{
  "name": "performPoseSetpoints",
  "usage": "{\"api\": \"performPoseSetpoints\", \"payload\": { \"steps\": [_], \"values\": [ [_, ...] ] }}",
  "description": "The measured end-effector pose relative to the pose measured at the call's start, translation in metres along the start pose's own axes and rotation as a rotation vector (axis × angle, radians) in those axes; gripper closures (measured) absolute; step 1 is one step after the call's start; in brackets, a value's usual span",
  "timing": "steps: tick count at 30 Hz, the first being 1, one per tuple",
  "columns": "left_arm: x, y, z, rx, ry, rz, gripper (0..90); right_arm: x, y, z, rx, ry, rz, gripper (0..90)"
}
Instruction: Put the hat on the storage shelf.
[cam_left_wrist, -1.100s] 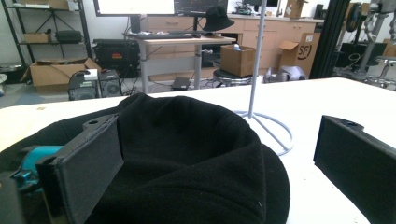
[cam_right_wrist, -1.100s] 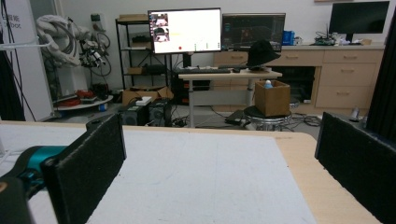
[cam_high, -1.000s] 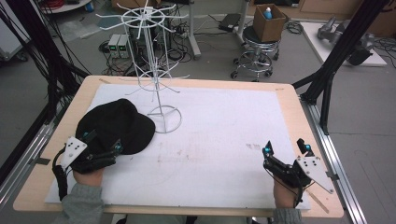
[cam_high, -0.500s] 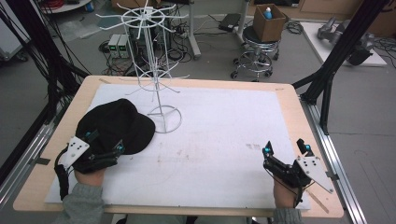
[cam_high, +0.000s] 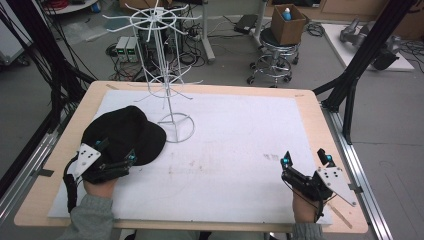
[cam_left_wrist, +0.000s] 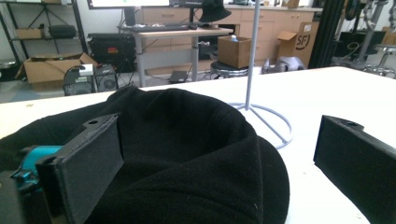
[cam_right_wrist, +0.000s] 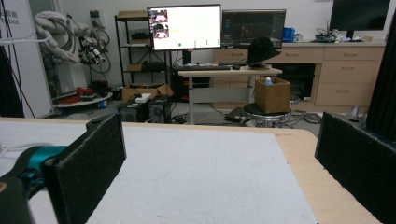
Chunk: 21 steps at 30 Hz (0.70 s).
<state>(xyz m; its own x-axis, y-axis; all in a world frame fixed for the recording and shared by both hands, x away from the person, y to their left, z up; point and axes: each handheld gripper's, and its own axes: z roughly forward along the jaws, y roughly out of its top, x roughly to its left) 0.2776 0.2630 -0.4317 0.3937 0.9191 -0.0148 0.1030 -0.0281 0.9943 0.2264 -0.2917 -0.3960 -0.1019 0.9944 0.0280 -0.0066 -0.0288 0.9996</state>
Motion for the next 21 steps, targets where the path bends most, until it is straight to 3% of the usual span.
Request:
{"api": "performPoseSetpoints", "payload": {
  "steps": [6, 21],
  "values": [
    [-0.007, 0.0, 0.01, 0.029, -0.025, 0.018, 1.7, 0.0, -0.001, 0.0, 0.004, -0.001, -0.003, 0.8],
    [-0.014, -0.001, 0.028, 0.071, -0.034, 0.044, 1.8, 0.001, -0.002, 0.002, 0.013, 0.0, -0.005, 0.8]
  ]
}}
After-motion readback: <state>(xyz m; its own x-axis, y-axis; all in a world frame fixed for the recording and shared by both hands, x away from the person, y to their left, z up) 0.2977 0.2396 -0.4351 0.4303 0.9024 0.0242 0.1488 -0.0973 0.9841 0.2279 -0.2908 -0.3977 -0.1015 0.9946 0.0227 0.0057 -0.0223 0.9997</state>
